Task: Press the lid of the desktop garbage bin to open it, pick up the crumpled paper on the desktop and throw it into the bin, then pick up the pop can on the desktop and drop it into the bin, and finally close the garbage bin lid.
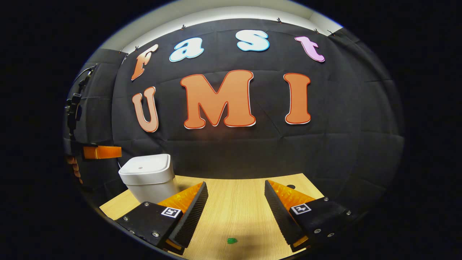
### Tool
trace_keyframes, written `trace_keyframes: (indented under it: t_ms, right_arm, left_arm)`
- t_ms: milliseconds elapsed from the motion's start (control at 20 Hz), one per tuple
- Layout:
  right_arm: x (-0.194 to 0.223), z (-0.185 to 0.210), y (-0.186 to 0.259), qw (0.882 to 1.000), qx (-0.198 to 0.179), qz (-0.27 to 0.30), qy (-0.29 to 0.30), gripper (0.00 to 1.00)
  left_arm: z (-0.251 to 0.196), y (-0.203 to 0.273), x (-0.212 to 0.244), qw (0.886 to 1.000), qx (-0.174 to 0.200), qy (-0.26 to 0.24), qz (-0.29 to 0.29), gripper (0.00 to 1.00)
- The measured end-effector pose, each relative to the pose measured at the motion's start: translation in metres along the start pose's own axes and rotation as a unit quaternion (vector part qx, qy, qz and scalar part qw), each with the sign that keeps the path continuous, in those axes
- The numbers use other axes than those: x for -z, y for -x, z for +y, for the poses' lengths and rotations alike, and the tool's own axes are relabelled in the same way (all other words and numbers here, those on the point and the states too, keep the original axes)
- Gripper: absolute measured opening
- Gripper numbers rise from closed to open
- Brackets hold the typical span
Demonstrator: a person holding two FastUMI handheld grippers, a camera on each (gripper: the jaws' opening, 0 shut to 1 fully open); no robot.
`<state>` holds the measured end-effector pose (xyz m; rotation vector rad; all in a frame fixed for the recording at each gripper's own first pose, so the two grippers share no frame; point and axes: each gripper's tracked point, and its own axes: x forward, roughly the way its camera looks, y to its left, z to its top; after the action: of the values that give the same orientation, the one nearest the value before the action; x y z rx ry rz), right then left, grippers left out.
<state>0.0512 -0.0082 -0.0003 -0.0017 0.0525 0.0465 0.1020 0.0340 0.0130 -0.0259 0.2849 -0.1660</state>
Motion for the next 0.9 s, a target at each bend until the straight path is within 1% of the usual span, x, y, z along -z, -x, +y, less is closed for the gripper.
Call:
trace_keyframes:
  t_ms: [100, 200, 300, 400, 550, 750, 850, 900]
  right_arm:
    - [-0.003, -0.004, -0.002, 1.000, 0.009, -0.005, 0.024, 0.94]
    - [-0.007, -0.002, -0.004, 0.999, 0.007, -0.010, 0.038, 0.94]
    - [-0.009, -0.002, -0.005, 0.999, 0.005, -0.012, 0.035, 0.94]
    - [-0.010, -0.005, -0.006, 0.999, 0.011, -0.011, 0.028, 0.94]
    - [-0.007, -0.007, -0.007, 0.999, 0.015, -0.005, 0.029, 0.94]
    - [-0.005, -0.007, -0.007, 0.999, 0.016, -0.002, 0.032, 0.94]
    - [-0.003, -0.007, -0.007, 0.999, 0.016, 0.000, 0.032, 0.94]
    - [-0.003, -0.007, -0.008, 0.999, 0.015, 0.002, 0.030, 0.94]
  left_arm:
    - [0.003, -0.013, -0.002, 0.999, 0.014, 0.003, 0.030, 0.00]
    - [0.012, -0.024, -0.002, 0.998, 0.018, -0.012, 0.061, 0.00]
    - [0.019, -0.037, 0.006, 0.994, 0.023, -0.031, 0.098, 0.00]
    - [0.025, -0.050, 0.019, 0.991, 0.026, -0.040, 0.125, 0.00]
    - [0.033, -0.062, 0.041, 0.985, 0.033, -0.030, 0.169, 0.00]
    - [0.042, -0.074, 0.062, 0.977, 0.026, -0.013, 0.213, 0.00]
    - [0.039, -0.077, 0.071, 0.973, 0.033, -0.013, 0.229, 0.00]
    - [0.041, -0.073, 0.077, 0.968, 0.035, -0.021, 0.246, 0.00]
